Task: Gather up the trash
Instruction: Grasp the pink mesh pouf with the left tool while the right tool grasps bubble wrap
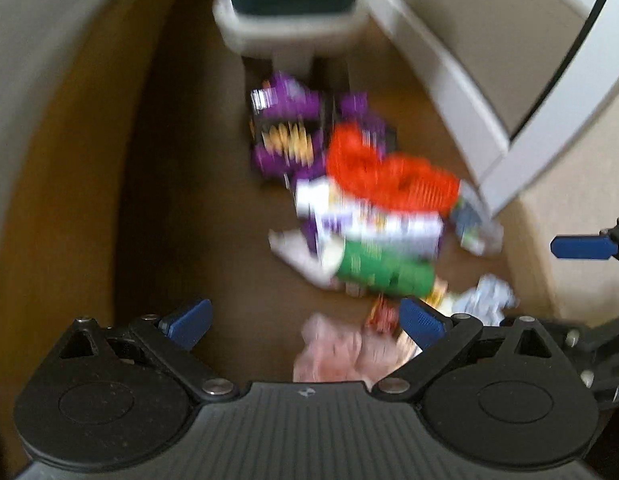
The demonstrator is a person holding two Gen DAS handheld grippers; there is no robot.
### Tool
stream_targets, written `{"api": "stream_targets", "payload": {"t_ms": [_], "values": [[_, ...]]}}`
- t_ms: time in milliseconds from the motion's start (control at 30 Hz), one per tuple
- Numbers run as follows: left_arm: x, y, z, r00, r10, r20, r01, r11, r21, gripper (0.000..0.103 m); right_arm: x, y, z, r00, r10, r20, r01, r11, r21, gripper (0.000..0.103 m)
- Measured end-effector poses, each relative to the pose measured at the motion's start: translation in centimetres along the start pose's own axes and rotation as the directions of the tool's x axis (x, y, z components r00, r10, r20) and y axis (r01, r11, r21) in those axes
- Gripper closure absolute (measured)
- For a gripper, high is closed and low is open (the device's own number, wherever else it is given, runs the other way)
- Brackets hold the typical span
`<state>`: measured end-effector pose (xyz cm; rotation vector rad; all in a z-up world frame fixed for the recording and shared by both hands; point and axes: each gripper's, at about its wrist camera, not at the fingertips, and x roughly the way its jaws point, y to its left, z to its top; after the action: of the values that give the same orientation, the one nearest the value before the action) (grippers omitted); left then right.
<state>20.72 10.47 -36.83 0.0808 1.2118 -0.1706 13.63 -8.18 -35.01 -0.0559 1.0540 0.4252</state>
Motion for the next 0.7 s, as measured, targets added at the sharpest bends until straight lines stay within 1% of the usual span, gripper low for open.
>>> {"api": "stream_targets", "payload": {"t_ms": [67, 100, 167, 200, 267, 333, 400, 467, 500, 533, 600, 700], "values": [[2.8, 0.1, -0.8, 0.998, -0.02, -0.062, 0.02, 1.0, 0.005, 0.002, 2.2, 0.6, -1.5, 0.998, -0.011, -0.067, 0.012, 1.0, 0.011, 0.014], [4.3, 0.2, -1.3, 0.995, -0.036, -0.098, 0.036, 0.999, 0.003, 0.002, 3.3, 0.9, -2.3, 0.995, -0.004, -0.101, 0.005, 1.0, 0.013, 0.014], [6.5, 0.2, -1.9, 0.989, -0.055, -0.141, 0.053, 0.999, -0.011, 0.002, 5.2, 1.7, -3.8, 0.987, -0.02, -0.161, 0.021, 1.0, 0.006, 0.014], [7.6, 0.3, -2.3, 0.988, -0.06, -0.142, 0.059, 0.998, -0.018, 0.002, 6.1, 2.0, -4.6, 0.981, -0.02, -0.195, 0.022, 1.0, 0.008, 0.015], [9.6, 0.6, -2.7, 0.981, -0.074, -0.177, 0.07, 0.997, -0.029, 0.002, 7.9, 2.3, -5.4, 0.971, -0.016, -0.24, 0.018, 1.0, 0.007, 0.017], [11.3, 0.8, -3.0, 0.977, -0.077, -0.199, 0.071, 0.997, -0.035, 0.002, 9.5, 2.6, -6.4, 0.961, -0.01, -0.275, 0.015, 1.0, 0.018, 0.017], [12.6, 0.8, -3.3, 0.971, -0.097, -0.218, 0.088, 0.995, -0.051, 0.002, 10.8, 2.8, -7.1, 0.951, -0.017, -0.307, 0.021, 1.0, 0.008, 0.02], [13.9, 0.8, -3.6, 0.959, -0.126, -0.252, 0.112, 0.991, -0.069, 0.002, 12.7, 2.5, -7.6, 0.942, -0.03, -0.335, 0.034, 0.999, 0.007, 0.023], [14.4, 0.6, -3.8, 0.954, -0.134, -0.268, 0.119, 0.99, -0.071, 0.002, 13.3, 2.3, -8.0, 0.935, -0.028, -0.353, 0.039, 0.999, 0.026, 0.025], [14.7, 0.4, -4.0, 0.952, -0.128, -0.277, 0.113, 0.991, -0.069, 0.002, 13.9, 2.1, -8.2, 0.933, -0.024, -0.36, 0.043, 0.998, 0.043, 0.025], [15.4, -0.3, -4.3, 0.947, -0.138, -0.289, 0.13, 0.99, -0.049, 0.002, 14.4, 2.0, -8.6, 0.929, -0.007, -0.37, 0.033, 0.997, 0.063, 0.026], [16.6, -1.1, -4.6, 0.94, -0.132, -0.315, 0.13, 0.991, -0.028, 0.003, 15.1, 2.1, -8.9, 0.929, 0.005, -0.371, 0.013, 0.999, 0.047, 0.035]]}}
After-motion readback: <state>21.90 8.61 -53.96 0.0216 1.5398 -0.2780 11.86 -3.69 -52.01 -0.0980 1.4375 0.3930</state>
